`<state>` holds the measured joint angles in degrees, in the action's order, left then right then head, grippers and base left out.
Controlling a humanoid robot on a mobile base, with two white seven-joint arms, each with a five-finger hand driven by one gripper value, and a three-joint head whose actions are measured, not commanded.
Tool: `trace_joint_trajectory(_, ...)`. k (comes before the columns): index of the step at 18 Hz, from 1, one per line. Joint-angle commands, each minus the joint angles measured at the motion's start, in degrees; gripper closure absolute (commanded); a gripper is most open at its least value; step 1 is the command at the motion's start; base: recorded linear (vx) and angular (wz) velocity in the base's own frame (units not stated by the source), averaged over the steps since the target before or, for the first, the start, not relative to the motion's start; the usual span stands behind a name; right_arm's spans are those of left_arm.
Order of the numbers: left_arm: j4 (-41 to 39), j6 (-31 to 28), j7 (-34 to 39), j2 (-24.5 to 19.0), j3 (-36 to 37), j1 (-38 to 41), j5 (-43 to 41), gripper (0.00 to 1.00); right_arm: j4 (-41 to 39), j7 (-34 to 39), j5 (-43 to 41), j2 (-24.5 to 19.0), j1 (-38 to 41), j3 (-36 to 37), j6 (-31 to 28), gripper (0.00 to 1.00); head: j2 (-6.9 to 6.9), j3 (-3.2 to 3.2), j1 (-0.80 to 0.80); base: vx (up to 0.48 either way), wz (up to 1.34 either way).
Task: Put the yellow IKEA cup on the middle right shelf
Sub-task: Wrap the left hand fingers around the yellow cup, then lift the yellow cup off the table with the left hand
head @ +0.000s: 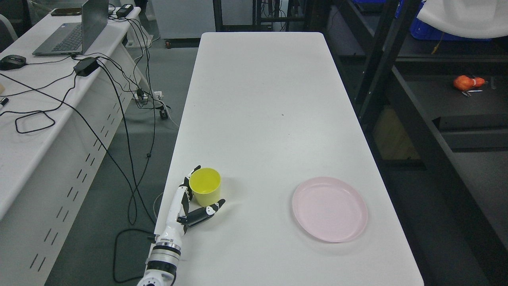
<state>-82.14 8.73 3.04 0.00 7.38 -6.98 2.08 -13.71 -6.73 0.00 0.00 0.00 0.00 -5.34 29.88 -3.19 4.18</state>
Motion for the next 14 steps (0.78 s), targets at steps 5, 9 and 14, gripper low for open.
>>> trace_joint_trajectory(5, 2.34, 12.53, 0.03, -1.00, -0.44, 0.47, 13.55, 0.98, 0.00, 0.05, -1.41, 1.00, 0.79, -0.97, -0.02, 0.00, 0.01, 0.00, 0.00, 0.000, 0.00)
trace_joint_trajectory(9, -5.20, 12.72, 0.03, -1.00, -1.49, 1.44, 16.29, 1.00, 0.00, 0.05, -1.41, 1.00, 0.79, -0.97, -0.02, 0.01, 0.00, 0.00, 0.00, -0.004, 0.01)
trace_joint_trajectory(14, -13.47, 12.72, 0.12, -1.00, -2.11, 3.37, 16.47, 1.00, 0.00, 0.05, -1.41, 1.00, 0.79, -0.97, -0.02, 0.01, 0.00, 0.00, 0.00, 0.002, -0.01)
